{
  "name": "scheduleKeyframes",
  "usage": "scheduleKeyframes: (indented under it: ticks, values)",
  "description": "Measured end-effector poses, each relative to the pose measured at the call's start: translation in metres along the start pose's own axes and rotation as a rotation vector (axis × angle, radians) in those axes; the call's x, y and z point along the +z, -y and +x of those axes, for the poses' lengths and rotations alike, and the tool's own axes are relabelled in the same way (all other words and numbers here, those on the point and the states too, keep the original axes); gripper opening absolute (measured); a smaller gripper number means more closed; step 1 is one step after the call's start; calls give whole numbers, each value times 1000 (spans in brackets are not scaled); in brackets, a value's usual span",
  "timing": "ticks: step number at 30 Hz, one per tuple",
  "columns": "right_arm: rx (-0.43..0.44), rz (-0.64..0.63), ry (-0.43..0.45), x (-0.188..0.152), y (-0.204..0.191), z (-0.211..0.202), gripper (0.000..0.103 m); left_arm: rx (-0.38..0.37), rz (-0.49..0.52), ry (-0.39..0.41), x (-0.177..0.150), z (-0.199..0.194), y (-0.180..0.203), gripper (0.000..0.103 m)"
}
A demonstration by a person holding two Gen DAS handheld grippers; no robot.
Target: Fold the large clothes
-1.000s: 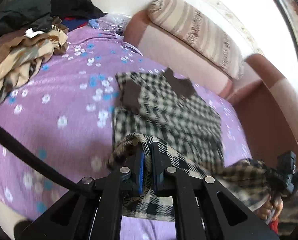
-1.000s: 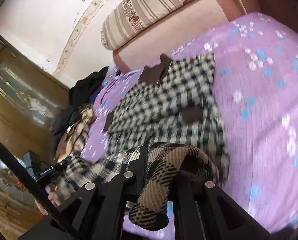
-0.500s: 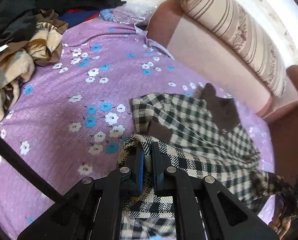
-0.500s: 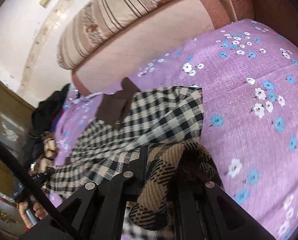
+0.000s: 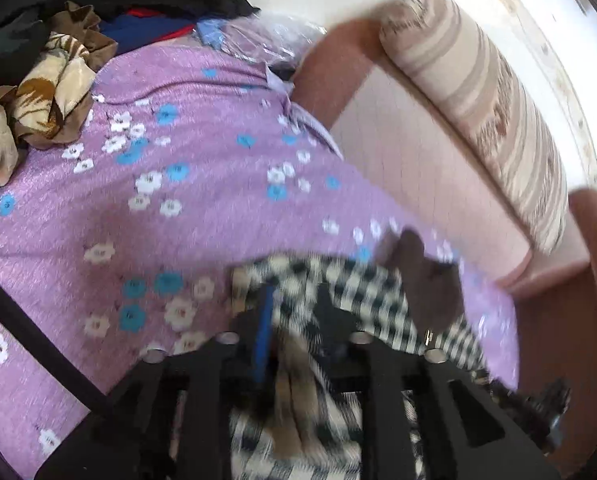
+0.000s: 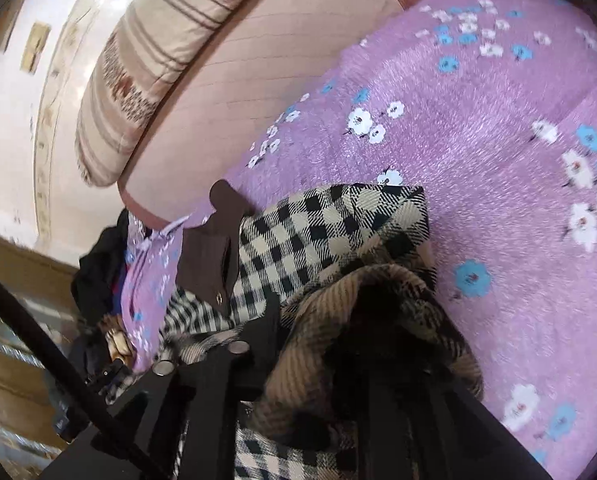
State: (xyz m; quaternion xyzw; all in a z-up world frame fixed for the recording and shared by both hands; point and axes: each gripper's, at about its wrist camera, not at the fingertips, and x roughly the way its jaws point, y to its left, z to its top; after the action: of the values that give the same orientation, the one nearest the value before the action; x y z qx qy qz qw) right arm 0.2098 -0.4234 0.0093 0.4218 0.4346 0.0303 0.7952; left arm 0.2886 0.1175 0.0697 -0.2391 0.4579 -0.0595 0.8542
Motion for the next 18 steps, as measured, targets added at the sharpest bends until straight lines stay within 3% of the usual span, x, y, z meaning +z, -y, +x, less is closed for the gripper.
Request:
scheduleKeyframes:
  ticks: [1,2,4,9,12,18]
  values:
    - [14,21,5,2,2,2,33,3,-13,11,5,1,-1,31]
    - [23,35,14,4,3,4,49,9,-20,18,9,3,-1,32]
    - [28,70,66,11,8,3,61,20,-13,17,15,7,0,32]
    - [6,122,106,30,17,4,61,41,-5,13,24,16,-4,33]
    - [-20,116,131,40,17,-4,61,39,-29,14,25,14,-12,46]
    - [-81,-63,153,29,-9,-31,63,70,13,28,16,-6,-21,49]
